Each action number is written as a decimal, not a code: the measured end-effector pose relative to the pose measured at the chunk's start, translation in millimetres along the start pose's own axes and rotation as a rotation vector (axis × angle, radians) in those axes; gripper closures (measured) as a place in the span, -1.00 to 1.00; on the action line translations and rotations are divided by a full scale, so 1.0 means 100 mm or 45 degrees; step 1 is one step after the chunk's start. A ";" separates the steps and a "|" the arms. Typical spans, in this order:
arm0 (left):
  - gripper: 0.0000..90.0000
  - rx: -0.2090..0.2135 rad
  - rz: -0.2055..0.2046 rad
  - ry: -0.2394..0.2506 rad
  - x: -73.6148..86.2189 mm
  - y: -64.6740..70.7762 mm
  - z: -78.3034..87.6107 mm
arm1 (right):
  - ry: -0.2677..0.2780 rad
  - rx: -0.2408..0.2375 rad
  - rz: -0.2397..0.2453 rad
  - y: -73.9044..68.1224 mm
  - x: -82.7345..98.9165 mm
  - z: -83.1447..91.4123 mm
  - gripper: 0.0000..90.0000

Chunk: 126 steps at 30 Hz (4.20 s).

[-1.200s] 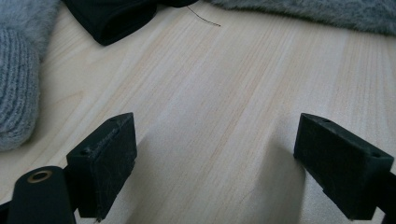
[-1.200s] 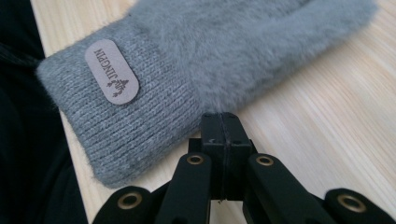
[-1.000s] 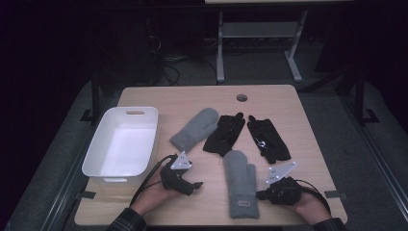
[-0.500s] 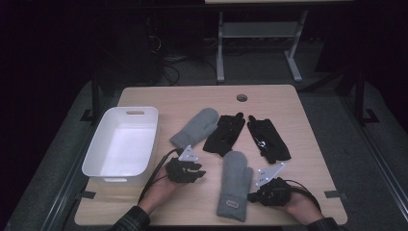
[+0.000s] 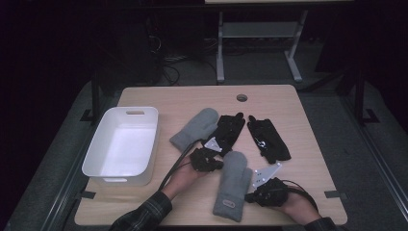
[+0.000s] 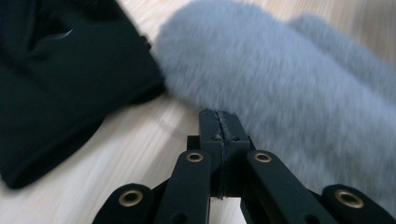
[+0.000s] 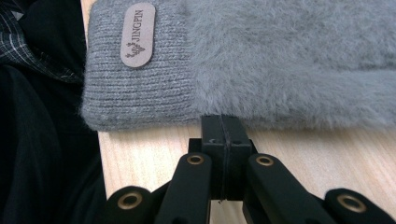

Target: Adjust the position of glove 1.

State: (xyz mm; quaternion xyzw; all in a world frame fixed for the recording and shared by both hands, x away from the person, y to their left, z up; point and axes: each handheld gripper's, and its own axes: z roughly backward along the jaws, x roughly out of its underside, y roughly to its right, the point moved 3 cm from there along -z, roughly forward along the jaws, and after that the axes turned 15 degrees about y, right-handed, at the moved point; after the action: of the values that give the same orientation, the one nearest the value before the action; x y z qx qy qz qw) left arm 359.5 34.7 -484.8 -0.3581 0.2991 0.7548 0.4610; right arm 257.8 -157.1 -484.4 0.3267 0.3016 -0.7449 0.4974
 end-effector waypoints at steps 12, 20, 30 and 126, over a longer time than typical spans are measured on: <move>0.99 0.065 -0.027 0.027 -0.20 0.02 -0.25 | 0.021 0.023 0.029 -0.01 -0.11 -0.11 1.00; 0.98 0.058 -0.016 0.060 -0.26 0.01 -0.16 | 0.039 0.037 0.014 -0.01 -0.13 -0.10 0.99; 0.46 -0.028 -0.004 0.080 -0.24 -0.17 0.27 | 0.136 0.228 -0.086 0.18 0.06 0.29 0.17; 0.67 -0.236 0.245 0.069 -0.71 -0.64 0.84 | 0.236 0.562 -0.242 0.58 0.62 0.62 -0.75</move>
State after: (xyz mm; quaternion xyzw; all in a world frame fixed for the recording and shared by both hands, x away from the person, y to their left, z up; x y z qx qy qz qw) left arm 418.2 91.8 -387.5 -0.3892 0.2733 0.8100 0.3431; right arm 282.8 -257.1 -502.9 0.4644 0.2053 -0.8030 0.3121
